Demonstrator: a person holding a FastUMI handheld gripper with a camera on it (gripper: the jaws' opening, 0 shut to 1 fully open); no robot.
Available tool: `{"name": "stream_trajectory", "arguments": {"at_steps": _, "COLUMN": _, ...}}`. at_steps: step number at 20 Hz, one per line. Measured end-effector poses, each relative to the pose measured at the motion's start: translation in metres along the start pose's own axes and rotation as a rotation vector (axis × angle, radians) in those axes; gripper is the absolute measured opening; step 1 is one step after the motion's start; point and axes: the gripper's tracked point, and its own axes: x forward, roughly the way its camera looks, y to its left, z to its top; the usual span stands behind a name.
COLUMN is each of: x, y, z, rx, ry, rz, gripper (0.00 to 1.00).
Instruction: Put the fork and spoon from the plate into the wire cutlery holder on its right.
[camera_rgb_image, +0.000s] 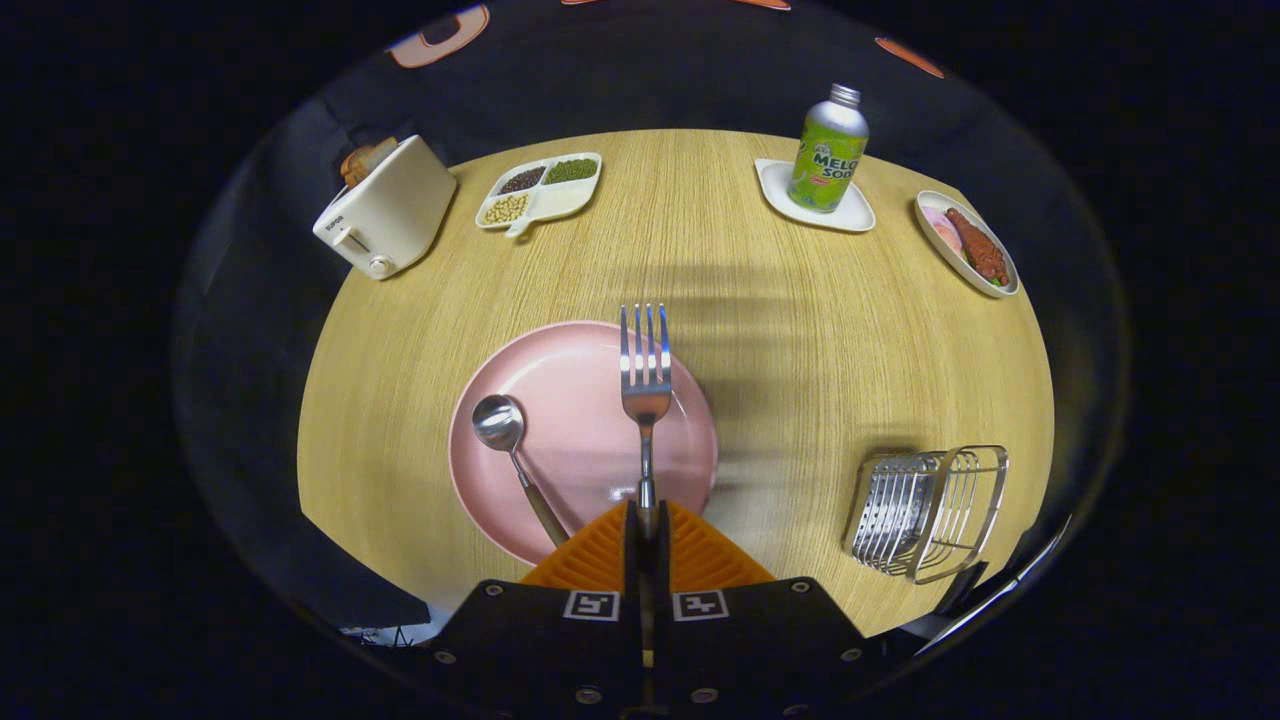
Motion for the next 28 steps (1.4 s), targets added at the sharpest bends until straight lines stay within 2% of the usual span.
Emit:
{"name": "stream_trajectory", "arguments": {"at_steps": 9, "x": -0.059, "y": -0.048, "z": -0.020, "rx": 0.045, "ry": -0.025, "rz": -0.019, "gripper": 0.05}}
{"name": "stream_trajectory", "arguments": {"at_steps": 18, "x": -0.097, "y": -0.136, "z": -0.042, "rx": 0.056, "ry": 0.001, "rz": -0.143, "gripper": 0.05}}
{"name": "stream_trajectory", "arguments": {"at_steps": 23, "x": -0.103, "y": -0.163, "z": -0.049, "rx": 0.017, "ry": 0.100, "rz": -0.131, "gripper": 0.05}}
{"name": "stream_trajectory", "arguments": {"at_steps": 28, "x": -0.099, "y": -0.173, "z": -0.067, "rx": -0.023, "ry": 0.270, "rz": -0.087, "gripper": 0.05}}
